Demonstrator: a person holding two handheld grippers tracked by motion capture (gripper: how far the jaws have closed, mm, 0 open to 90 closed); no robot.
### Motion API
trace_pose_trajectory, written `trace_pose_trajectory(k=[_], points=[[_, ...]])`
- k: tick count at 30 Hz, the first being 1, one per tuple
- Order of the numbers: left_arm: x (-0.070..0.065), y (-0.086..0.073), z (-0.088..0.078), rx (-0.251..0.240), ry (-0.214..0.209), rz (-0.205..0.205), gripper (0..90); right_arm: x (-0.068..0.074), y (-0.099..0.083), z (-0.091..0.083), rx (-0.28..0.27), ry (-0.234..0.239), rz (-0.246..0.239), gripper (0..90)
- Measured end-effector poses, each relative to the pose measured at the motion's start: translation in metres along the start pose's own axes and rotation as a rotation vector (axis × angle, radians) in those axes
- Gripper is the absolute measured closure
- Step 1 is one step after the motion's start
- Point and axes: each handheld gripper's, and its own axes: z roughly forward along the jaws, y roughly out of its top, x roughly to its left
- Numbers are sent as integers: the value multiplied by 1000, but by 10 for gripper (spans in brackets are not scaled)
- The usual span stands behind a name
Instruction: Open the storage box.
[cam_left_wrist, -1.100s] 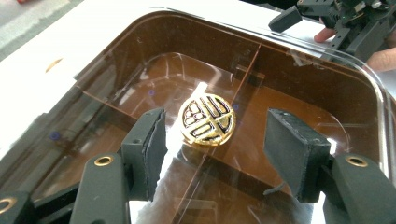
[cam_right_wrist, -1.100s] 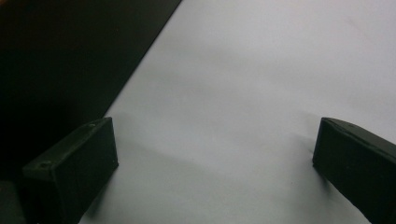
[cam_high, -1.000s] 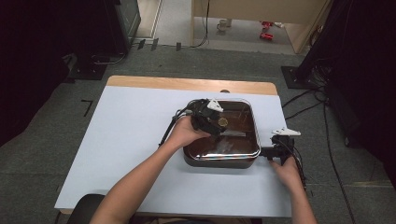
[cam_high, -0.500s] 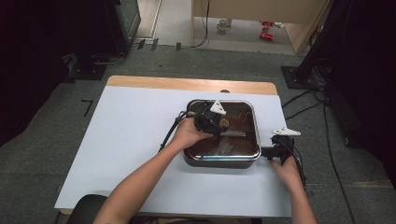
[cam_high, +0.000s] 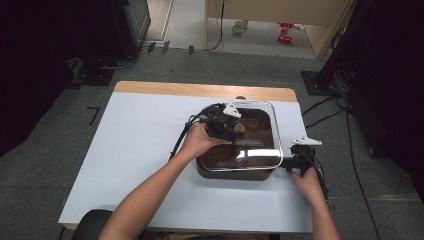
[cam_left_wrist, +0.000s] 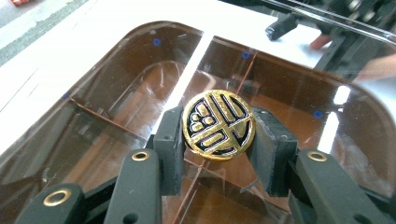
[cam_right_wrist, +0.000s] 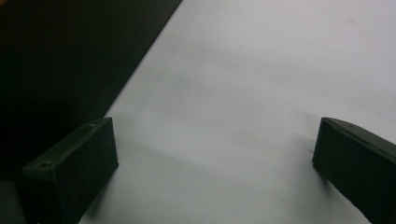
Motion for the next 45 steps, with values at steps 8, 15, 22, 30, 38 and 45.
trace_pose_trajectory(k=[8,15,22,30,38,45], points=[[-1,3,-30,-18,-5,-19,589,0,0,0,-1,-1,0,0],[2,-6,-63,-36,-3,-44,588,0,0,0,-3,-1,-1,0],[11,-25,-92,-44,41,-71,589,0,0,0,-3,-1,0,0],[28,-50,-117,-49,101,-138,589,0,0,0,-2,-1,1,0],[49,-78,-139,-62,178,-192,589,0,0,0,-1,1,1,0],[67,-101,-156,-76,226,-260,589,0,0,0,-1,1,0,0]])
